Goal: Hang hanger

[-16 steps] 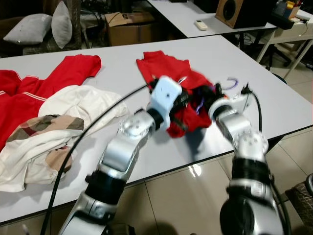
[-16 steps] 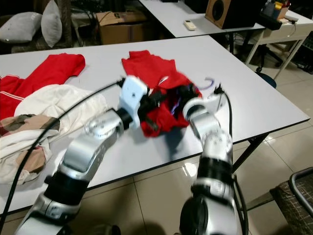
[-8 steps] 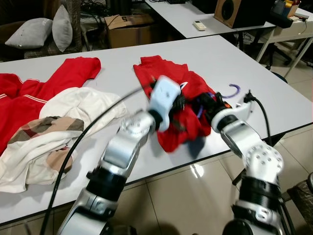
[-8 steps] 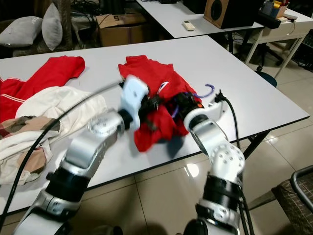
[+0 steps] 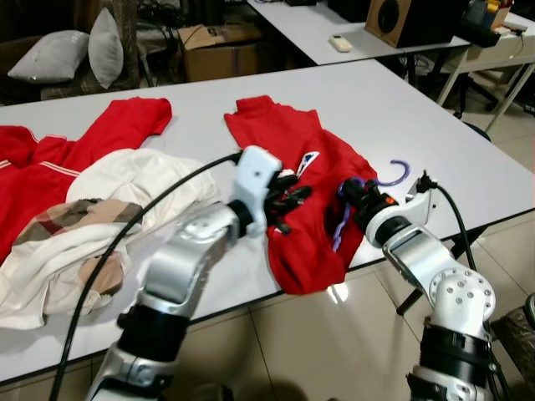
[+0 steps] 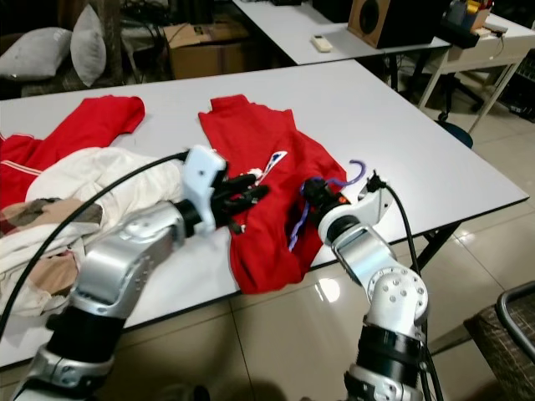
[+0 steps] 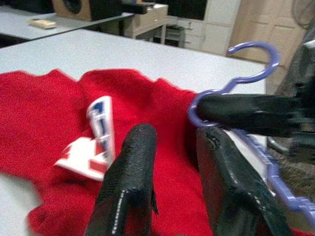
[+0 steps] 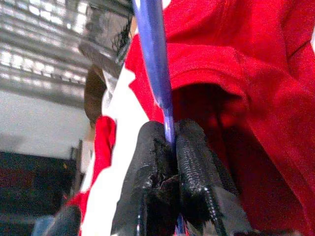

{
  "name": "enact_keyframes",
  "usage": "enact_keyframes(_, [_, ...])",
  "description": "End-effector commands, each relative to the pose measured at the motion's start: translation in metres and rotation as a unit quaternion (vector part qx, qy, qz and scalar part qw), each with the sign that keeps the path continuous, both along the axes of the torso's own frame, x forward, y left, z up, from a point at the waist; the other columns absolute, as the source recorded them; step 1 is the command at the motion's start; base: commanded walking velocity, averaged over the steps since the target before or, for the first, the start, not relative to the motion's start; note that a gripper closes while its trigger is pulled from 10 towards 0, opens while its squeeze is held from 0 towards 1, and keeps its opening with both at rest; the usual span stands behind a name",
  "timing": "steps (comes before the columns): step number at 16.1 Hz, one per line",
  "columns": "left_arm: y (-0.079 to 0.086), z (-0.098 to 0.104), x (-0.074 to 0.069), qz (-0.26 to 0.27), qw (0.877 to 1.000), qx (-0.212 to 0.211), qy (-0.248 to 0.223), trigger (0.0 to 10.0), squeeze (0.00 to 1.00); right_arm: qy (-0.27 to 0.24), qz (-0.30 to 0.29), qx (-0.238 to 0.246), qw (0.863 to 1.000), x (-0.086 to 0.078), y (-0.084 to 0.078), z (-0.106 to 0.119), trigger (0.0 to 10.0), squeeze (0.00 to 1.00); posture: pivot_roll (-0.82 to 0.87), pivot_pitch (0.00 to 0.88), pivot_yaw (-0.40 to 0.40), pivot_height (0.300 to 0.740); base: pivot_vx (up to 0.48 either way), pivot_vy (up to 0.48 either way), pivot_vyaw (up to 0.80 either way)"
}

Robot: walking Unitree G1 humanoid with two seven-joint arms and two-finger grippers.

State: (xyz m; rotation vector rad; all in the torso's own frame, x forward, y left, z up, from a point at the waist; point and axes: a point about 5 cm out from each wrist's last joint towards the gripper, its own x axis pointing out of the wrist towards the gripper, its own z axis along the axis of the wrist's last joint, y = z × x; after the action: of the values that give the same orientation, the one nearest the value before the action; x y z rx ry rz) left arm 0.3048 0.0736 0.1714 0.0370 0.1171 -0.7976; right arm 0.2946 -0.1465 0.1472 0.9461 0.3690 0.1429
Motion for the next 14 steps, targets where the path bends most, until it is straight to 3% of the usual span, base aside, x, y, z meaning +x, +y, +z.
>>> enact_keyframes(1, [0.012,0.003,0.002,0.024,1.000,-0.012,-0.003,10.0,0.00,-0.003,0.015,-0.016,1.000,-0.006,0.000,0.003,10.0,0.00,-0.06,0.000,0.015,0.740,0.000,0.000,0.00])
enact_keyframes(3, [0.022,0.005,-0.001,0.030,0.999,-0.016,-0.010,10.0,0.00,0.001,0.020,-0.029,0.999,-0.013,-0.004,0.000,10.0,0.00,-0.05,0.000,0.014,0.740,0.000,0.000,0.00])
enact_keyframes(5, [0.032,-0.008,-0.012,0.040,0.999,0.031,-0.012,10.0,0.00,0.006,0.031,-0.085,0.996,-0.022,-0.013,-0.010,10.0,0.00,-0.04,0.000,0.016,0.740,0.000,0.000,0.00])
enact_keyframes(8, [0.050,-0.027,-0.025,0.112,0.993,0.038,-0.023,10.0,0.00,-0.010,0.035,-0.146,0.989,-0.023,-0.016,-0.006,10.0,0.00,-0.05,0.000,0.011,0.740,0.000,0.000,0.00])
enact_keyframes(9, [0.059,-0.032,-0.028,0.168,0.985,0.019,-0.014,10.0,0.00,-0.030,0.035,-0.186,0.981,-0.024,-0.019,-0.003,10.0,0.00,-0.05,0.000,0.007,0.740,0.000,0.000,0.00])
enact_keyframes(10, [0.064,-0.034,-0.029,0.189,0.982,0.017,-0.018,10.0,0.00,-0.037,0.036,-0.204,0.978,-0.024,-0.021,-0.002,10.0,0.00,-0.05,0.000,0.007,0.740,0.000,0.000,0.00])
enact_keyframes(12, [0.066,-0.033,-0.029,0.215,0.976,0.013,-0.021,10.0,0.00,-0.050,0.023,-0.238,0.970,-0.023,-0.027,-0.002,10.0,0.00,-0.04,0.000,-0.005,0.740,0.000,0.000,0.00])
enact_keyframes(14, [0.060,-0.027,-0.024,0.218,0.975,0.011,-0.033,10.0,0.00,-0.047,0.014,-0.254,0.966,-0.018,-0.030,-0.007,10.0,0.00,-0.04,0.000,-0.005,0.740,0.000,-0.457,0.80])
